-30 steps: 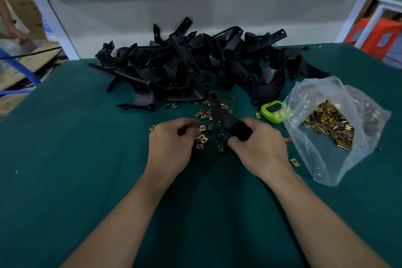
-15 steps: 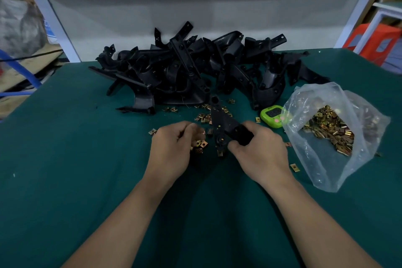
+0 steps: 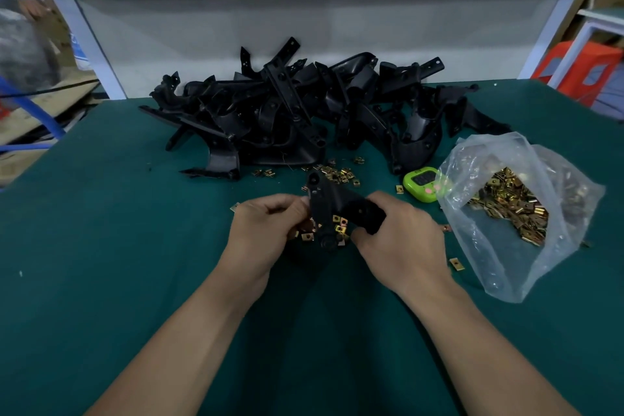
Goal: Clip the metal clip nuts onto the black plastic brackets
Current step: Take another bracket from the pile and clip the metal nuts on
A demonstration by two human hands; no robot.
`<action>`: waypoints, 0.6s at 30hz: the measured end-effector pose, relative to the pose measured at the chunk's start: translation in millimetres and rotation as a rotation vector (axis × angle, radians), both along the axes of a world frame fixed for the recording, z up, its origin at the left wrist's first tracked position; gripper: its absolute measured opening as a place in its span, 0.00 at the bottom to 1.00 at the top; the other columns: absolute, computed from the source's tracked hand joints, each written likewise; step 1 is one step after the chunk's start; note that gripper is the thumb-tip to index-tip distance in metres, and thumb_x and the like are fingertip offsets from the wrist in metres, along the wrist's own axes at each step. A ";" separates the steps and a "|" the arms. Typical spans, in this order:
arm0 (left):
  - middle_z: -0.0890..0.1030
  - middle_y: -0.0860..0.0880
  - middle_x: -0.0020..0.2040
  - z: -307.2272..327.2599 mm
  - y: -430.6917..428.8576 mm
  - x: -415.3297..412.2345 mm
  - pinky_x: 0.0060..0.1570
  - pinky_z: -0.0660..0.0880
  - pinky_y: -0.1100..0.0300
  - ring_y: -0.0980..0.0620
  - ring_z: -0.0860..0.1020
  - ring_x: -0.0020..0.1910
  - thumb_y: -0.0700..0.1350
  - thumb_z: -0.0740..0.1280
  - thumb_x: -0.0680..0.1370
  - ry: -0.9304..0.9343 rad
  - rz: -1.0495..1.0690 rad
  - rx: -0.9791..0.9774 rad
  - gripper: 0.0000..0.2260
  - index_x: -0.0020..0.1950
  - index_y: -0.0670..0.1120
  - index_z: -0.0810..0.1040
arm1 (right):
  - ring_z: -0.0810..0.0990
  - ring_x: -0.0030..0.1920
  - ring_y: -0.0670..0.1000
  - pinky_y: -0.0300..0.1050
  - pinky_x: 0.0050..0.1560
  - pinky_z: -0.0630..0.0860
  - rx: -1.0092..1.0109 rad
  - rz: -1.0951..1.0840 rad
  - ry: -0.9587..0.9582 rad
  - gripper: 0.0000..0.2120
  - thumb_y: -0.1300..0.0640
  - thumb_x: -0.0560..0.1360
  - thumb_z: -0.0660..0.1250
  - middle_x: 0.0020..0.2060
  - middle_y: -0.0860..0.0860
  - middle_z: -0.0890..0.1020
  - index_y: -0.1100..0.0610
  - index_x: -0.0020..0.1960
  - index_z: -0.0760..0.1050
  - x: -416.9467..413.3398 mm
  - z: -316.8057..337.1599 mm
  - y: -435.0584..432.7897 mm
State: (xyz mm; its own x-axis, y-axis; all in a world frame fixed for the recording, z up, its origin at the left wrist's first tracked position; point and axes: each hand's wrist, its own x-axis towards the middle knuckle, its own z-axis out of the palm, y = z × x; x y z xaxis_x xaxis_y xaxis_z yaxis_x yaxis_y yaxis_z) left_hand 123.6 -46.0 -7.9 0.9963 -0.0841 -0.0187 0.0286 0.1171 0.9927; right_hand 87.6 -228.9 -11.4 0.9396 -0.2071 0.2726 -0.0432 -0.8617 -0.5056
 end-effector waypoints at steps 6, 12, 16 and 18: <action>0.86 0.53 0.44 2.7 4.5 -0.5 0.43 0.76 0.69 0.59 0.82 0.42 0.42 0.61 0.86 0.048 -0.018 0.104 0.17 0.50 0.56 0.88 | 0.76 0.38 0.54 0.46 0.40 0.64 -0.060 -0.042 -0.008 0.07 0.52 0.71 0.72 0.35 0.46 0.78 0.47 0.45 0.74 1.1 -1.5 -3.0; 0.80 0.53 0.35 1.7 6.7 0.5 0.39 0.74 0.68 0.58 0.75 0.35 0.38 0.68 0.82 0.000 -0.068 0.095 0.11 0.57 0.53 0.83 | 0.78 0.39 0.54 0.46 0.40 0.65 -0.063 -0.056 0.004 0.08 0.50 0.71 0.72 0.34 0.45 0.79 0.47 0.45 0.74 2.6 -3.1 -5.5; 0.85 0.48 0.38 5.2 6.2 -0.6 0.36 0.74 0.68 0.58 0.76 0.33 0.36 0.70 0.80 0.001 -0.029 0.006 0.08 0.46 0.47 0.85 | 0.78 0.39 0.55 0.46 0.39 0.65 -0.073 -0.076 0.002 0.09 0.49 0.70 0.72 0.34 0.44 0.78 0.47 0.44 0.73 3.9 -4.3 -7.1; 0.86 0.47 0.40 6.8 6.7 -0.1 0.37 0.76 0.68 0.58 0.77 0.34 0.36 0.70 0.80 0.008 -0.012 -0.046 0.11 0.42 0.49 0.87 | 0.76 0.36 0.55 0.45 0.35 0.63 -0.073 -0.097 -0.010 0.09 0.49 0.69 0.72 0.32 0.44 0.77 0.47 0.42 0.73 4.4 -4.5 -8.6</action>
